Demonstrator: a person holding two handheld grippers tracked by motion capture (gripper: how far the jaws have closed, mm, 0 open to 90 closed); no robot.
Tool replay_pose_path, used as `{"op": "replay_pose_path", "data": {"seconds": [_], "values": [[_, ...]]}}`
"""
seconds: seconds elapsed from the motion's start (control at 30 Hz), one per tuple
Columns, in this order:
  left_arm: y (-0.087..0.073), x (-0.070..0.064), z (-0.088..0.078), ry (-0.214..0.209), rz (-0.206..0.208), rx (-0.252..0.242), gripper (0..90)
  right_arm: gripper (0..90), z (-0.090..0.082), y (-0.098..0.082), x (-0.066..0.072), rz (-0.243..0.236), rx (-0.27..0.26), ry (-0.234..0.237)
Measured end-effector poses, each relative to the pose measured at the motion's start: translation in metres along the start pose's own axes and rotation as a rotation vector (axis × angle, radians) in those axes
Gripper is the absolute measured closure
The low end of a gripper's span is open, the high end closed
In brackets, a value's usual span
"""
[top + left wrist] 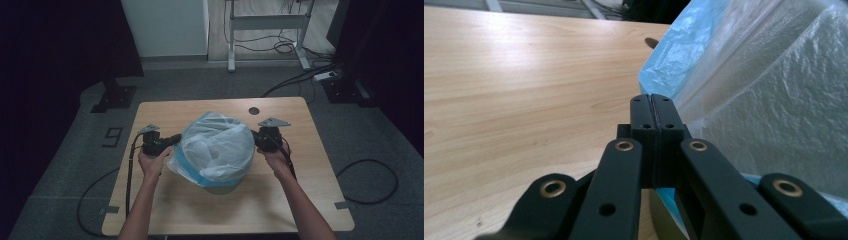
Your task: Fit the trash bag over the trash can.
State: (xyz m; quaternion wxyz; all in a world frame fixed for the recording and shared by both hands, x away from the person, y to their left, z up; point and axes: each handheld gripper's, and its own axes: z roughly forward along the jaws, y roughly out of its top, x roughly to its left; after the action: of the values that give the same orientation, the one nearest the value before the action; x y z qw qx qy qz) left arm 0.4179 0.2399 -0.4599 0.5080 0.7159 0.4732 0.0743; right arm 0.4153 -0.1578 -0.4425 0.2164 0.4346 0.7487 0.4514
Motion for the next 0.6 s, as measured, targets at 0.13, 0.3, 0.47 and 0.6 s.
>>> {"op": "replay_pose_path", "data": {"seconds": [0.13, 0.3, 0.47, 0.6], "values": [[-0.008, 0.005, -0.006, -0.001, -0.015, -0.015, 89.5, 89.0, 0.0, -0.006, -0.003, 0.003, 0.016, -0.005], [-0.016, 0.01, -0.015, 0.005, -0.027, -0.029, 89.4, 89.0, -0.001, -0.021, -0.009, 0.01, 0.045, -0.006], [-0.015, 0.007, -0.02, 0.002, -0.012, -0.052, 89.3, 83.4, -0.001, -0.027, -0.009, 0.02, 0.041, -0.001], [-0.014, 0.003, -0.023, 0.006, 0.015, -0.083, 89.3, 66.3, -0.013, -0.026, -0.011, 0.04, -0.016, -0.044]]}}
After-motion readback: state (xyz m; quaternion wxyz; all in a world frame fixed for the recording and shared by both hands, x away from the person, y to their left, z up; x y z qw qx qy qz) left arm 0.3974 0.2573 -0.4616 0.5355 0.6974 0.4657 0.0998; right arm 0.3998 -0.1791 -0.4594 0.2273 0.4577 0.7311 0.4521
